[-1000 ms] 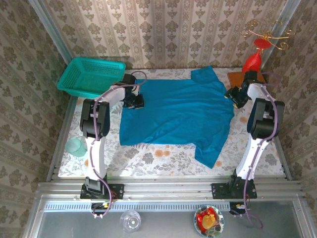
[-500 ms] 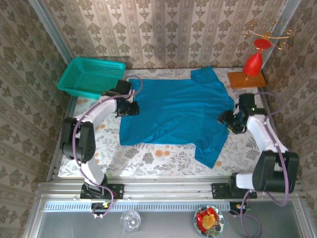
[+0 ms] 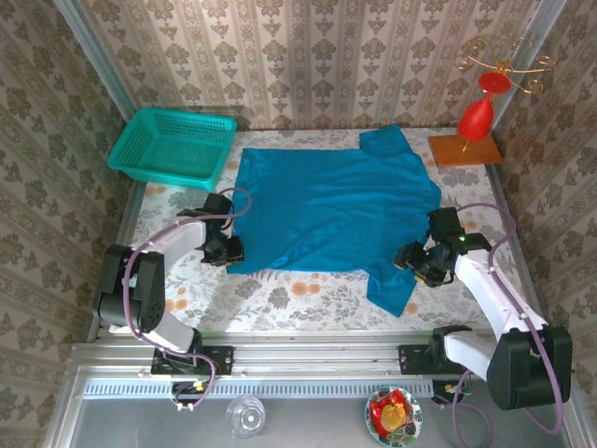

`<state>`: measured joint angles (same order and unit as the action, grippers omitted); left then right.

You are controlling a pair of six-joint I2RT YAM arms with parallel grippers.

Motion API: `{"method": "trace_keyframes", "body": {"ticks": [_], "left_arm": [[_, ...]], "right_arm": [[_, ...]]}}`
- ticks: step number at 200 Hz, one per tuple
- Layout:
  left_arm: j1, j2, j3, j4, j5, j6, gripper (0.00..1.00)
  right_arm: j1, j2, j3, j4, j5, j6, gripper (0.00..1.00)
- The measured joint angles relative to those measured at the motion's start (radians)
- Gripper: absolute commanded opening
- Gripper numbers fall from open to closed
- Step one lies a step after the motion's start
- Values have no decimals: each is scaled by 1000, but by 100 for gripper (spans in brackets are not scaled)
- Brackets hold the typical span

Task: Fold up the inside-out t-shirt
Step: Adjust the T-shirt at the center of the table.

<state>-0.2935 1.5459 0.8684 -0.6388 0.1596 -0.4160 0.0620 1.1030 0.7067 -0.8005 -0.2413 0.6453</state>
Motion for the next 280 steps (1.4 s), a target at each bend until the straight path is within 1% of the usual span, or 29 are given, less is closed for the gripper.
{"method": "trace_keyframes", "body": {"ticks": [27, 60, 80, 131, 151, 161, 172, 213, 251, 280], "left_arm": [[2, 3, -10, 2, 1, 0, 28], [3, 3, -30, 3, -3, -5, 34], [10, -5, -44, 1, -3, -8, 34], [21, -29, -74, 10, 39, -15, 15], [23, -62, -76, 8, 42, -22, 7], [28, -85, -76, 6, 40, -27, 5], [37, -113, -77, 3, 31, -31, 0], [84, -219, -155, 16, 4, -63, 0], [131, -275, -270, 41, -8, -123, 0], [162, -305, -316, 65, -3, -165, 0]], "right_arm": [[42, 52, -8, 52, -7, 34, 61], [81, 126, -13, 109, -23, 66, 61], [107, 158, -13, 139, -28, 75, 61], [143, 200, 6, 172, -28, 92, 61], [146, 221, 8, 192, -28, 93, 62], [146, 238, 8, 202, -28, 95, 62], [146, 258, 8, 214, -27, 97, 63], [137, 360, 13, 246, -1, 130, 64], [116, 386, 45, 237, 32, 175, 64], [93, 386, 46, 236, 58, 190, 62]]}}
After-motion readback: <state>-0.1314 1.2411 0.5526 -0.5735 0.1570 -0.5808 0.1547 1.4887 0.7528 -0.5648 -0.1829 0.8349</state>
